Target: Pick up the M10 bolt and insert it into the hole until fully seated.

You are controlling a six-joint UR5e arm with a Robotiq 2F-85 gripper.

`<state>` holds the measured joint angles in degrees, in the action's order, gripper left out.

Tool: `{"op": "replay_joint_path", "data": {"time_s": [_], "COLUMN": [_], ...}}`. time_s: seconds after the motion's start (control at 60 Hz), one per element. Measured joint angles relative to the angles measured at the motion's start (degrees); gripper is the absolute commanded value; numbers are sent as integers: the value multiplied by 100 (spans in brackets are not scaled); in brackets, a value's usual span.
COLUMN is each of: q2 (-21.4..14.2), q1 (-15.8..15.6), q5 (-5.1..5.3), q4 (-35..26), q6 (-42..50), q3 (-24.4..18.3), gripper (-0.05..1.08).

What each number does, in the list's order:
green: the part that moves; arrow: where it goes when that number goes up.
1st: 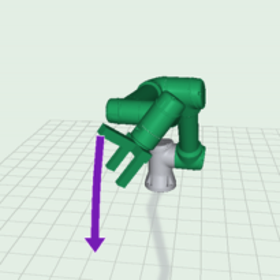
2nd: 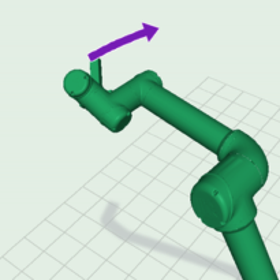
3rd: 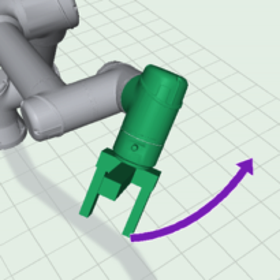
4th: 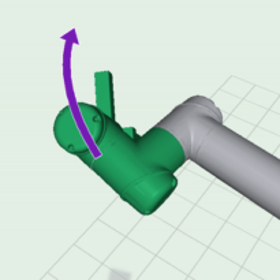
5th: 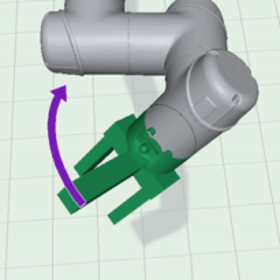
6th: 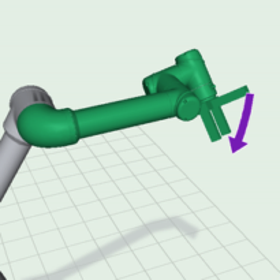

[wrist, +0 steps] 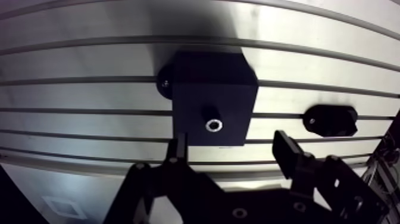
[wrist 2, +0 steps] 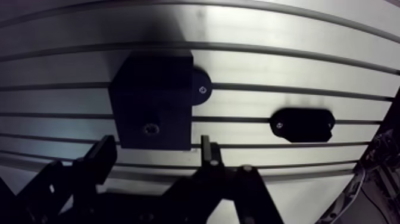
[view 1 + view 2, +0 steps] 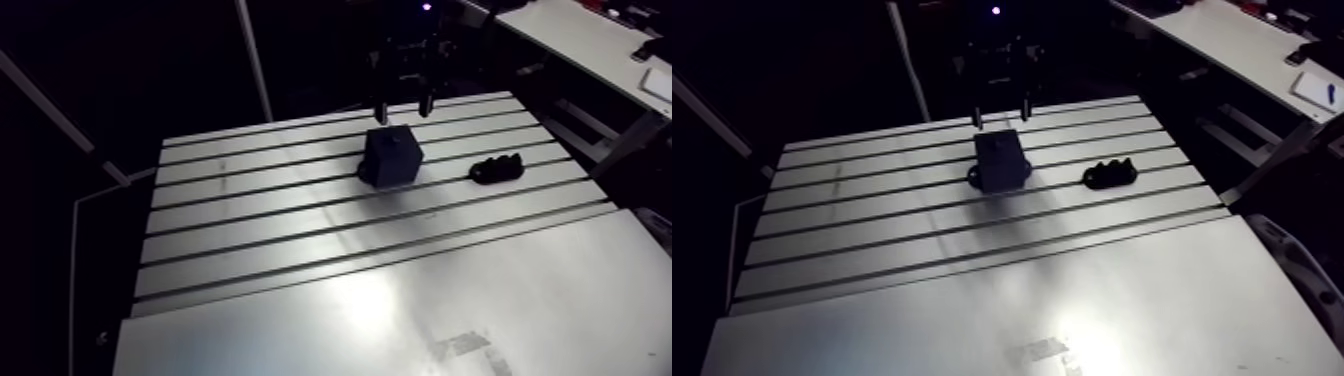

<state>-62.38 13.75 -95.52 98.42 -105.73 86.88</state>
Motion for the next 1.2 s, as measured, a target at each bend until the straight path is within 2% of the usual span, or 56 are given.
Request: {"op": "replay_joint_path", "data": {"time_s": [0.5, 0.933, 1.2], "q2": [-857, -1512, -1864], "q1": [88, 46, -25], "q5": [146, 197, 329], "q4": [-505, -1031, -1246], "q6": [-116, -66, -41], "q3": [-116, -328, -528], "gripper": [0, 0, 0]}}
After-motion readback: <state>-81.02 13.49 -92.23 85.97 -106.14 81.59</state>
